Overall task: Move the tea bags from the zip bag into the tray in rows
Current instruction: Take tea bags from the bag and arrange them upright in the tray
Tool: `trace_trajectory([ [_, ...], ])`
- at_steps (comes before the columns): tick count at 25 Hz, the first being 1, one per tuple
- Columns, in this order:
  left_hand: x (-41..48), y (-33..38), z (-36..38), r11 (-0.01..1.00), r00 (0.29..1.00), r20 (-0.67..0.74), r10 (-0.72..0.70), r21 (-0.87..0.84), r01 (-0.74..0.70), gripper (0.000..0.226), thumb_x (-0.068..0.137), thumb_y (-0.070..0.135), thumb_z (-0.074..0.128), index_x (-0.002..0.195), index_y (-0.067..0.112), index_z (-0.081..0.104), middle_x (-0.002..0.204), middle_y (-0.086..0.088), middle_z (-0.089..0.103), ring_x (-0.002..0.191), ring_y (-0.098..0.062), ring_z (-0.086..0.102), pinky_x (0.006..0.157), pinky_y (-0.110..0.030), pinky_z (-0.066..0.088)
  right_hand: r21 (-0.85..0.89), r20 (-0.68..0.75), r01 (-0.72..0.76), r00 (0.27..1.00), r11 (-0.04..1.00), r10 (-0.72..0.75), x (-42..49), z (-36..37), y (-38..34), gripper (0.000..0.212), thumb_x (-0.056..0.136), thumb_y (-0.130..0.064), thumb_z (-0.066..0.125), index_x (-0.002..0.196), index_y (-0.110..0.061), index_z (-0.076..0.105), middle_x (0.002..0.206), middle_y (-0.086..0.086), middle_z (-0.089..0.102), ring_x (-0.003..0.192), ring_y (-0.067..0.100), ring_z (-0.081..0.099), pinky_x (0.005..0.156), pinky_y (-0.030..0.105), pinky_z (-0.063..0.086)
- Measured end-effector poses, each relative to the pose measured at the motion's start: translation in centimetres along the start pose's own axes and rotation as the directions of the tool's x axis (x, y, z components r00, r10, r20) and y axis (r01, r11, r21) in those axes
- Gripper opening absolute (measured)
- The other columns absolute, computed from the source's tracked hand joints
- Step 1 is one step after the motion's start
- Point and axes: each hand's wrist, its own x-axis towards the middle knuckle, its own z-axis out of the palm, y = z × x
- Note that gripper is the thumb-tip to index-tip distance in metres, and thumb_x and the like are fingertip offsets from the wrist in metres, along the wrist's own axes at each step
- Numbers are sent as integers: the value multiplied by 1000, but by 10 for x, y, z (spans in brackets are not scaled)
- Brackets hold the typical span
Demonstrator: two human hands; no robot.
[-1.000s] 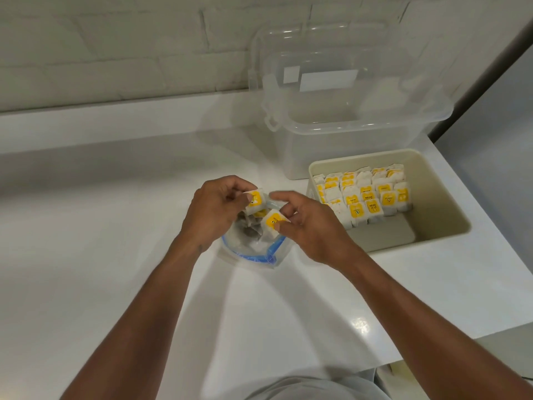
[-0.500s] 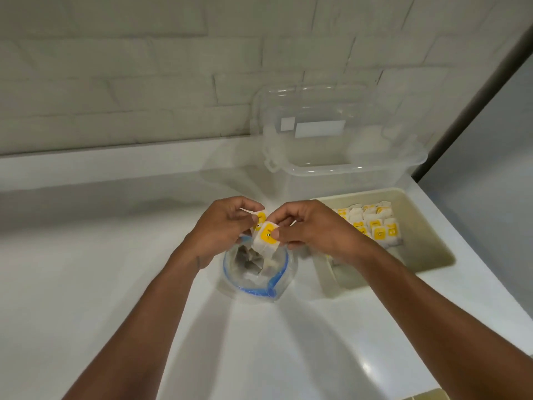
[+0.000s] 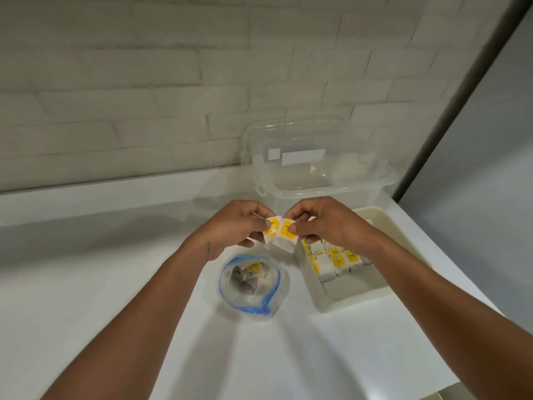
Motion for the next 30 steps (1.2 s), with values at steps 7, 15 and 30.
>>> trace_trajectory([
  [7,20,35,38,995,997,63,38,90,-43,8,93,14,64,95,20,69,91,-9,77,82,-16,73,68,-25,50,-100,-38,-6,999,995,3,-24,-47,22,14,85,-12,74,98,-16,72,83,1,71,71,10,69,66,24,54],
  [15,68,49,133,925,993,38,111,360,-117,13,80,14,74,84,26,72,74,10,71,68,-8,64,61,-24,48,-386,-7,-123,991,914,131,-40,-139,78,10,83,-14,69,92,-18,71,82,-2,74,73,11,71,68,24,55],
  [30,144,10,252,699,999,-36,-31,713,47,16,72,36,78,65,43,65,83,17,65,88,-13,63,72,-30,52,-951,242,229,969,207,39,-13,-176,166,11,85,-20,57,78,-28,60,65,-8,43,72,22,48,59,29,28],
])
